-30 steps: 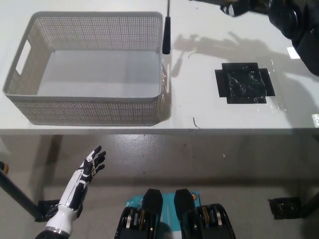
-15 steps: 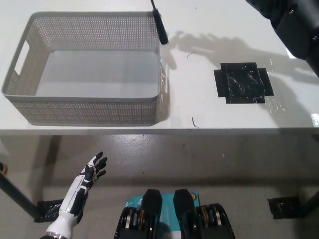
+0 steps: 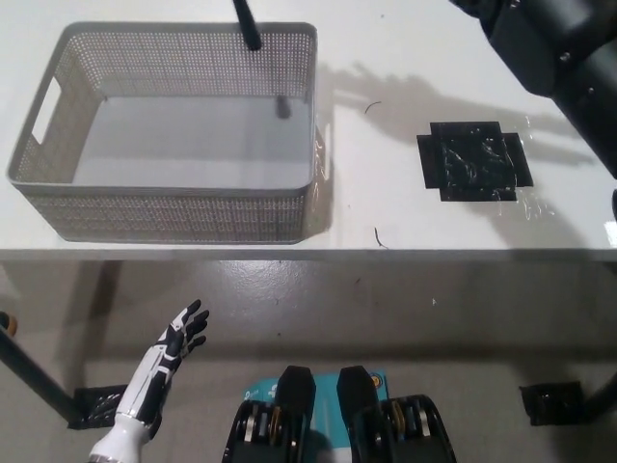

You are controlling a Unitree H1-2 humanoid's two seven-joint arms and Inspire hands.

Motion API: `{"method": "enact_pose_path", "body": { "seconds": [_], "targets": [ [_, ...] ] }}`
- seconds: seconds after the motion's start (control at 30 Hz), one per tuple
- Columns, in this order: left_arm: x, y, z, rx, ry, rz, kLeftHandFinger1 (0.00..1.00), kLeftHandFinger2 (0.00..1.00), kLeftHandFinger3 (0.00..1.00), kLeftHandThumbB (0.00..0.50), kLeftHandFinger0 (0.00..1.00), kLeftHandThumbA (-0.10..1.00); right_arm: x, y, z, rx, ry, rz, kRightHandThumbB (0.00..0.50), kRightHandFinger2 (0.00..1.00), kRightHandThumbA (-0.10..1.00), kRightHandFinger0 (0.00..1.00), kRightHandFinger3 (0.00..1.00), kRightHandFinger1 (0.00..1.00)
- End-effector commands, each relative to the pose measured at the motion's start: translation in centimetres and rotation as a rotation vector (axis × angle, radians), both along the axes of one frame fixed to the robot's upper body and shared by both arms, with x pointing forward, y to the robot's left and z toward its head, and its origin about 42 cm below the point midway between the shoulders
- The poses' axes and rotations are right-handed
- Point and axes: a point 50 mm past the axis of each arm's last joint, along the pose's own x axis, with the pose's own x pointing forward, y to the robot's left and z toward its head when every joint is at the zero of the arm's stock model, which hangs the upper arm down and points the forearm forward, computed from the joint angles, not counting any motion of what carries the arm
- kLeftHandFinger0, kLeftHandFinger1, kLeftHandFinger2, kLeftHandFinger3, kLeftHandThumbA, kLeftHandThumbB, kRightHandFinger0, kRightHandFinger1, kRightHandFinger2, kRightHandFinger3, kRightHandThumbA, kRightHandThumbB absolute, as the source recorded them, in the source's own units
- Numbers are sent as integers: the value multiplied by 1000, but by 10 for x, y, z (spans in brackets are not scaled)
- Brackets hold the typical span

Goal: The robot uses its right hand to pick the tripod on the desk and places it into a rectangular container on the left.

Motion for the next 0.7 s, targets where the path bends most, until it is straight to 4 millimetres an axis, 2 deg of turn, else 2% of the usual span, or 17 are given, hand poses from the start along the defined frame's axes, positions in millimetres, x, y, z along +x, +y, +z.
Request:
{"method": "enact_pose_path", "body": {
  "seconds": [0.0,0.07,0.1,0.2,0.23,0.27,0.3,0.33,0.37,0.4,0.43,0.47,0.5,0.53,0.57,0.6,0.67],
  "targets": [
    [-2,0,5,29,-55,-31,1000,1000,1000,500,1000,1000,-32,28,94,-23,-222,85,289,849,-100,0,824,366],
    [0,2,8,26,-54,-30,1000,1000,1000,500,1000,1000,-32,31,95,-15,-220,89,297,763,-100,0,709,300],
    [1,2,9,25,-52,-31,1000,1000,1000,500,1000,1000,-31,31,94,-9,-221,94,309,777,-100,0,729,312],
    [1,1,8,26,-50,-33,1000,1000,1000,500,1000,1000,-28,40,78,-15,-172,56,268,881,-100,2,818,380],
    [0,2,6,28,-50,-36,1000,1000,1000,500,1000,1000,-27,45,67,-17,-147,49,284,847,-100,91,765,436],
    [-1,2,6,27,-48,-36,1000,1000,1000,500,1000,1000,-25,50,58,-21,-133,44,321,914,-100,276,757,582],
    [-2,1,6,27,-46,-37,1000,1000,1000,500,1000,1000,-24,52,53,-22,-127,42,333,799,-100,323,656,566],
    [-2,1,6,24,-48,-37,1000,1000,1000,500,1000,1000,-22,59,40,-20,-118,65,322,412,-100,36,549,234],
    [-2,0,6,23,-48,-38,1000,1000,1000,500,1000,1000,-20,64,32,-21,-115,77,320,389,-100,7,511,155],
    [-1,0,6,26,-50,-40,1000,1000,1000,500,1000,1000,-19,67,26,-21,-108,83,308,334,-100,0,394,51],
    [0,0,8,30,-51,-41,1000,1000,1000,500,1000,1000,-18,75,15,-13,-89,92,293,354,-100,0,258,4],
    [1,0,8,34,-53,-45,1000,1000,1000,500,1000,1000,-18,80,9,-10,-78,91,297,382,-100,0,298,19],
    [2,-1,9,34,-54,-47,1000,1000,1000,500,1000,1000,-18,86,4,-6,-62,89,305,464,-100,7,365,70],
    [3,-3,9,31,-54,-51,1000,1000,1000,500,1000,1000,-17,89,-2,0,-44,84,307,419,-100,0,377,39],
    [4,-4,9,29,-54,-60,1000,1000,1000,500,1000,1000,-18,96,-12,8,-22,91,294,410,-100,24,413,108],
    [3,-4,10,31,-55,-64,1000,1000,1000,500,1000,1000,-18,101,-19,25,10,94,290,438,-100,103,451,194],
    [3,-5,13,15,-48,-77,1000,1000,1000,500,1000,1000,-17,110,-37,41,69,89,290,416,-100,195,449,273]
  ]
}}
